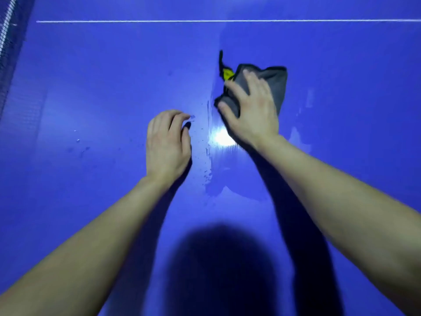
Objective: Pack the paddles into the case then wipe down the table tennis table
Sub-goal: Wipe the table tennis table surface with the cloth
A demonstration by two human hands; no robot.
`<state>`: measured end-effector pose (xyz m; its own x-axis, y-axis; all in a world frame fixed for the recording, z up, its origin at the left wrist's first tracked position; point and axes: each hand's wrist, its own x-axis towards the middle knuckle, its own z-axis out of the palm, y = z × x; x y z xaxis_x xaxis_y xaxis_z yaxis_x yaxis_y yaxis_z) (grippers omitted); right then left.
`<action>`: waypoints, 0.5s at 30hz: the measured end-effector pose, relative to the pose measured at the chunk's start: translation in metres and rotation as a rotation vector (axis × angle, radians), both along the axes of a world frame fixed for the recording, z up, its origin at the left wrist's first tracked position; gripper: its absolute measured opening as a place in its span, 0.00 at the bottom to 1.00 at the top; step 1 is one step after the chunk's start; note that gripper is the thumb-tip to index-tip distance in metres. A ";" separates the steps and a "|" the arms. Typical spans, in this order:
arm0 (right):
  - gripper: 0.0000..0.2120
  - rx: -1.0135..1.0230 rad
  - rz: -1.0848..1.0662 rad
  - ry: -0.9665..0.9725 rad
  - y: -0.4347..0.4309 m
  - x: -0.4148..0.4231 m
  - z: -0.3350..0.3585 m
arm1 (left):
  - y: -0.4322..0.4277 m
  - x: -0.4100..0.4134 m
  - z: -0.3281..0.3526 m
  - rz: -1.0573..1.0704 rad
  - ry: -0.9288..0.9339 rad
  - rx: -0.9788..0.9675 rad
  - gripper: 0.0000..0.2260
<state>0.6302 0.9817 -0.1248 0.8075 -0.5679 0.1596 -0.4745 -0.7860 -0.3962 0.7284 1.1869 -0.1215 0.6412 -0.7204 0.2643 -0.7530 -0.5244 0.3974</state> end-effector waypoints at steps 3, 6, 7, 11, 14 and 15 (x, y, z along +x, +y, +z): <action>0.24 0.043 0.258 0.006 0.114 -0.085 0.004 | 0.049 -0.047 0.005 0.103 0.060 0.040 0.12; 0.24 0.033 0.581 0.079 0.136 -0.134 0.000 | 0.084 -0.086 0.004 0.156 0.132 0.103 0.14; 0.24 0.006 0.610 0.073 0.112 -0.130 -0.002 | 0.090 -0.095 0.004 0.144 0.146 0.137 0.16; 0.26 -0.068 0.203 0.023 -0.009 -0.072 -0.004 | 0.095 -0.106 0.013 0.054 0.225 0.352 0.35; 0.26 -0.056 -0.032 0.038 -0.031 -0.053 -0.004 | 0.090 -0.102 0.033 -0.023 0.280 0.599 0.59; 0.25 -0.039 -0.067 0.028 -0.013 -0.057 -0.003 | 0.087 -0.097 0.040 -0.050 0.291 0.692 0.66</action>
<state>0.5733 0.9685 -0.1276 0.7723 -0.6148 0.1603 -0.5373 -0.7666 -0.3517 0.6311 1.2735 -0.0813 0.5782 -0.6906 -0.4345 -0.6972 -0.6948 0.1766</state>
